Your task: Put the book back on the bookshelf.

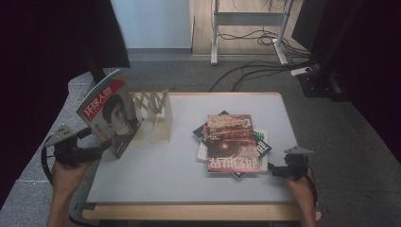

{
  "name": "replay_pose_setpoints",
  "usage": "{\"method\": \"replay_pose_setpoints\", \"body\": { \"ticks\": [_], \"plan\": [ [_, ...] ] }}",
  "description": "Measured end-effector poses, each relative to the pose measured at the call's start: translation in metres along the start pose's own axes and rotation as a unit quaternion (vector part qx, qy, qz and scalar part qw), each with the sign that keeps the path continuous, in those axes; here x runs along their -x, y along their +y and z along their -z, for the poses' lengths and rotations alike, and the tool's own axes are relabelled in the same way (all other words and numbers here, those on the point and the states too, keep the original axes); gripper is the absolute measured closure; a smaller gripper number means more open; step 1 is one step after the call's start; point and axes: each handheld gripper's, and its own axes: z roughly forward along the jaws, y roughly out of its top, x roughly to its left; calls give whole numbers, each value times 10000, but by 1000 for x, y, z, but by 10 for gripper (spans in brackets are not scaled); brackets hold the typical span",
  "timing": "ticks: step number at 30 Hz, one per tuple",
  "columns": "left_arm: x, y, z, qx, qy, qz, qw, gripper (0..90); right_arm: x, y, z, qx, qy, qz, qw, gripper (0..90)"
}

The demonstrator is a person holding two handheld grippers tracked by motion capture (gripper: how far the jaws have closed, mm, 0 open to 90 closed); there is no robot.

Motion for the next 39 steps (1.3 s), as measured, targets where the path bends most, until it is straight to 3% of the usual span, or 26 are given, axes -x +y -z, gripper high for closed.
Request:
{"method": "replay_pose_setpoints", "body": {
  "ticks": [12,16,24,26,29,32,33,35,39],
  "plan": [
    [28,2,-35,-209,-604,-170,9978,0,0,0,0,1,1,-1,10000,0],
    [42,-2,-58,-370,-781,-379,9955,0,0,0,0,2,2,-1,10000,0],
    [62,-13,-87,-665,-1003,-758,9898,0,0,0,0,1,2,-2,10000,0],
    [69,-21,-99,-727,-1158,-859,9869,0,0,0,0,2,2,-2,10000,0],
    [74,-28,-111,-885,-1305,-904,9833,0,0,0,0,2,1,-2,10000,0],
    [77,-33,-118,-952,-1326,-941,9821,0,0,0,0,2,1,-2,10000,0],
    [80,-38,-124,-997,-1402,-959,9804,0,0,0,0,-1,3,3,10000,0],
    [82,-41,-126,-1031,-1421,-983,9795,0,0,0,0,-1,3,2,10000,0],
    [89,-57,-140,-1213,-1533,-1002,9756,0,0,0,0,-1,1,-2,10000,0]
  ]
}}
